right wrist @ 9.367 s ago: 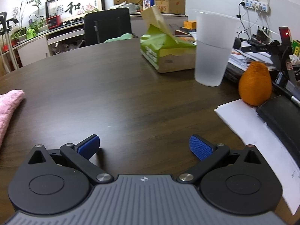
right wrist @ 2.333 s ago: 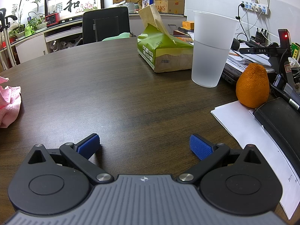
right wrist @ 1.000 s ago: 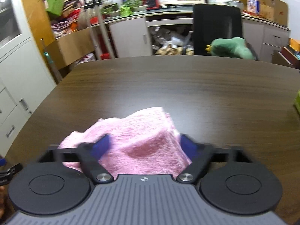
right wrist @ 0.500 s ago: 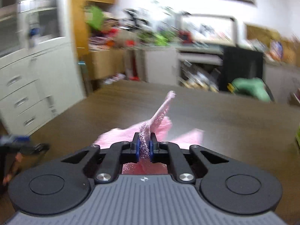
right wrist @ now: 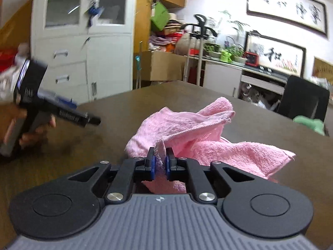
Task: Fold towel
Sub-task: 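Lift the towel edge with the right tool toward the left tool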
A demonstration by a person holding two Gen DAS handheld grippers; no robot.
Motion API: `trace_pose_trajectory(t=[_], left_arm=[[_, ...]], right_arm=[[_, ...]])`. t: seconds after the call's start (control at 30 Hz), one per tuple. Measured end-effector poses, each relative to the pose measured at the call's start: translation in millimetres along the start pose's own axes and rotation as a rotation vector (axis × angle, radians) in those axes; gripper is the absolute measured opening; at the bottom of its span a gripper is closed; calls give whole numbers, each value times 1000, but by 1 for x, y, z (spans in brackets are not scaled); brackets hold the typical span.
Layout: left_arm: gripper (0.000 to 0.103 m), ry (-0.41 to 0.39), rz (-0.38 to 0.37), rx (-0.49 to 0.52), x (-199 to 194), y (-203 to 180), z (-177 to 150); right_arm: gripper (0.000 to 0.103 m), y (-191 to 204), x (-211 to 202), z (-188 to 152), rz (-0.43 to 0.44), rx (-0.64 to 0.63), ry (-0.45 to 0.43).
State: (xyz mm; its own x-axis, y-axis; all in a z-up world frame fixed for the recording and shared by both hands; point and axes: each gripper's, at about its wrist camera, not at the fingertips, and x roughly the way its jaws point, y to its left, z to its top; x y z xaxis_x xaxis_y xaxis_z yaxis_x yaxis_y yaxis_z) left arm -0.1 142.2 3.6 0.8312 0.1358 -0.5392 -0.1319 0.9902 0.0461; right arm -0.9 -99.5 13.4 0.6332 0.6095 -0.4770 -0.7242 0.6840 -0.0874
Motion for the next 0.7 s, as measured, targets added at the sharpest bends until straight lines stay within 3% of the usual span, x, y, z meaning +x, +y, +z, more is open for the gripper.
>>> trace_pose_trajectory(t=[0.13, 0.3, 0.53, 0.6, 0.67, 0.7], left_arm=[[103, -82, -114, 55, -25, -21, 0], [103, -82, -202, 148, -42, -54, 8], [103, -102, -189, 284, -49, -92, 20], [103, -104, -192, 307, -48, -99, 21], [103, -106, -195, 331, -46, -107, 22], [103, -106, -196, 343, -45, -110, 23]], right_arm=[[11, 12, 1, -4, 73, -53, 7], [14, 20, -9, -4, 160, -85, -21], [21, 29, -10, -8, 175, -160, 36], [35, 32, -11, -10, 206, -175, 42], [63, 35, -14, -12, 234, -196, 54], [65, 35, -17, -13, 235, -206, 55]])
